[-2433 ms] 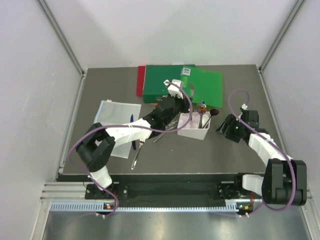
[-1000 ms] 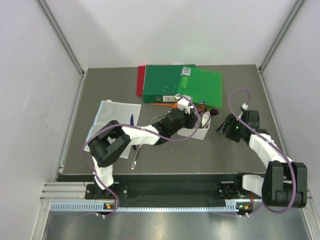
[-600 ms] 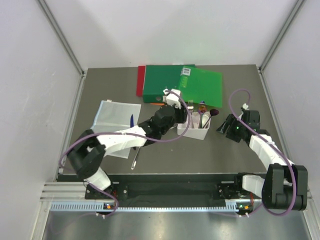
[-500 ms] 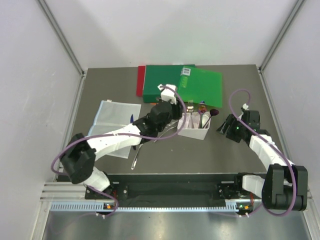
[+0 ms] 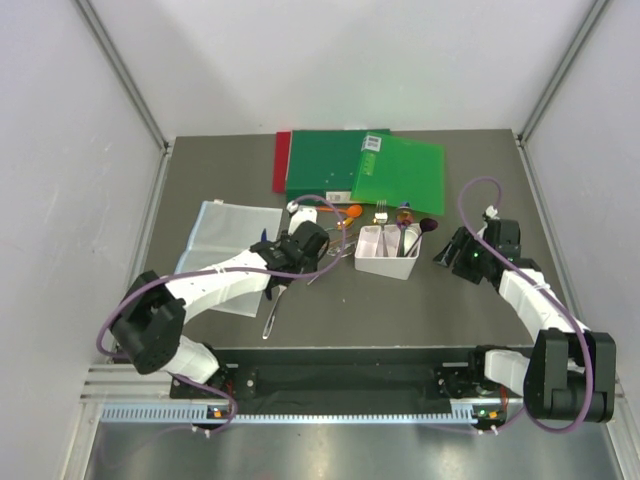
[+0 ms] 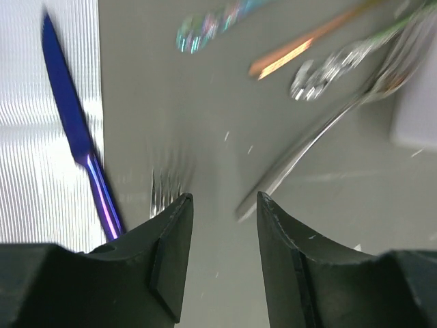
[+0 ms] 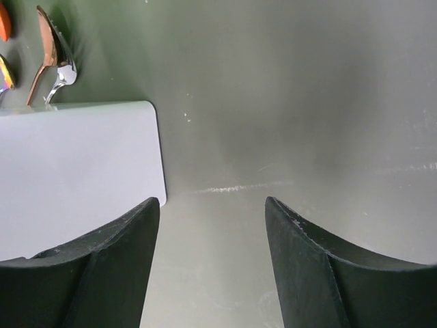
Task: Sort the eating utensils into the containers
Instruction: Pick up the fork at the center of the board.
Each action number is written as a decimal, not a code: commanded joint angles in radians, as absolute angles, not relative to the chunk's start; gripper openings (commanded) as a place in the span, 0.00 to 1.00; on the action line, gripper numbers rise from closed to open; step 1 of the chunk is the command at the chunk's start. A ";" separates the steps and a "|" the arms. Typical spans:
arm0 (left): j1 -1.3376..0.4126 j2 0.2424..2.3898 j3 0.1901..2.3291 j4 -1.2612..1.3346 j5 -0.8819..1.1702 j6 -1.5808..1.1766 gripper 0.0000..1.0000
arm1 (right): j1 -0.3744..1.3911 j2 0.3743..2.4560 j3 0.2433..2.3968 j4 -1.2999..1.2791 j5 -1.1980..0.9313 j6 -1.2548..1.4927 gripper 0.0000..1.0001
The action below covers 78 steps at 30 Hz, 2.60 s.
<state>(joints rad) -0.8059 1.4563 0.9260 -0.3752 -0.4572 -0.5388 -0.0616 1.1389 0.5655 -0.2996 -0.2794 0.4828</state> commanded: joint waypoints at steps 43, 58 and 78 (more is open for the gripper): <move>-0.779 1.554 0.741 -0.476 -0.371 -0.736 0.41 | -0.071 1.126 0.568 -0.238 -0.296 0.520 0.63; -0.773 1.611 0.729 -0.500 -0.279 -0.741 0.31 | -0.069 1.137 0.592 -0.245 -0.302 0.520 0.62; -0.756 1.583 0.712 -0.612 -0.271 -0.770 0.34 | -0.069 1.121 0.561 -0.232 -0.296 0.532 0.63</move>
